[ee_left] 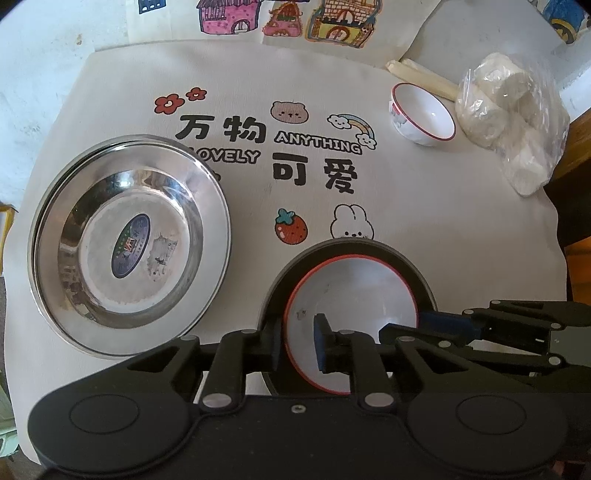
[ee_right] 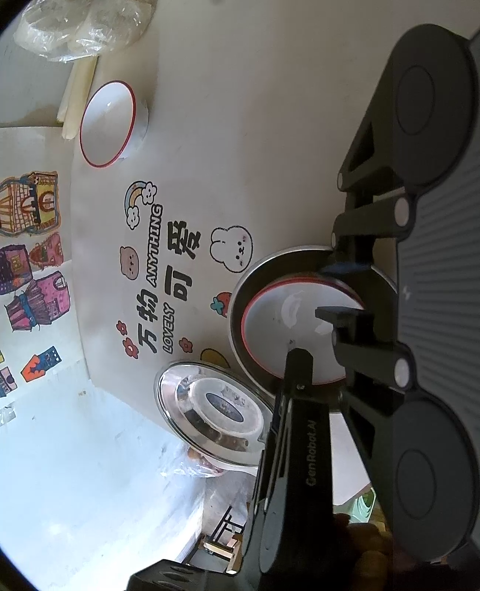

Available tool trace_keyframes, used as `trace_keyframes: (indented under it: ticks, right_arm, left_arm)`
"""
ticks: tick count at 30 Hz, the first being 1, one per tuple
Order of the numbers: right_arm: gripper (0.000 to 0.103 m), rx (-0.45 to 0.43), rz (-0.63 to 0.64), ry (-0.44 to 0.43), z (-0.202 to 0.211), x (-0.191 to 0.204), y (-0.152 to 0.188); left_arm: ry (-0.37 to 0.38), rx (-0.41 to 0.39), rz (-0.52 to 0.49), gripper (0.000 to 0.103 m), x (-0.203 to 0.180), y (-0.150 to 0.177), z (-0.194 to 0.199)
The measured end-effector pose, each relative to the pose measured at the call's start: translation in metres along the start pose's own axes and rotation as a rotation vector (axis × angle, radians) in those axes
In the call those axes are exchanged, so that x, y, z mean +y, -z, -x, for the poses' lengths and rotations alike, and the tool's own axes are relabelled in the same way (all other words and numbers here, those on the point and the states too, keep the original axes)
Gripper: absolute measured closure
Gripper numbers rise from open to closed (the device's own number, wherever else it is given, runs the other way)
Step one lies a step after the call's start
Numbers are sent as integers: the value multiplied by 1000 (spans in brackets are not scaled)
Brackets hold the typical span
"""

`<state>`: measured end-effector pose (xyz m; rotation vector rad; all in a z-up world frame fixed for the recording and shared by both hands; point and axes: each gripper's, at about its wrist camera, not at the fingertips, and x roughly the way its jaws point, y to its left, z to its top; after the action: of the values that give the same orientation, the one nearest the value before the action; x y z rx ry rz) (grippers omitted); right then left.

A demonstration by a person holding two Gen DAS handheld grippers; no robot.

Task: Organize plates and bowls
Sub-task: 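Lower the white bowl into the steel bowl and open both grippers, then move both grippers to the other red-rimmed white bowl and grasp its rim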

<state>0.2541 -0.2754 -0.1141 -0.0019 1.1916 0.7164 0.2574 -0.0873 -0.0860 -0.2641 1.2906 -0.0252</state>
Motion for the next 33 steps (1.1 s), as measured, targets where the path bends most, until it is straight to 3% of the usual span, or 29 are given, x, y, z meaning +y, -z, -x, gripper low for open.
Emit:
trace_keyframes:
  ticks: [6,15,17,27,33]
  right_arm:
    - [77,-4,13,-5,4,0,-2]
    - [59,-42,37,-31,21,0,-5]
    - [48,-57,39,-27,26,-1,-5]
    - [30,-115,-50,25,40,-33,-11]
    - [11,-150,-119,52,47,-61,-13]
  left_arm:
    - [-1,-1,4,81,0,-3,2]
    - [19,-31,35,71,-1,-6,14]
    - [19,-42,35,66,-1,-7,18]
    - [59,-116,57,24,-15,-28,23]
    - [64,-121,79,9,-30,-44,12]
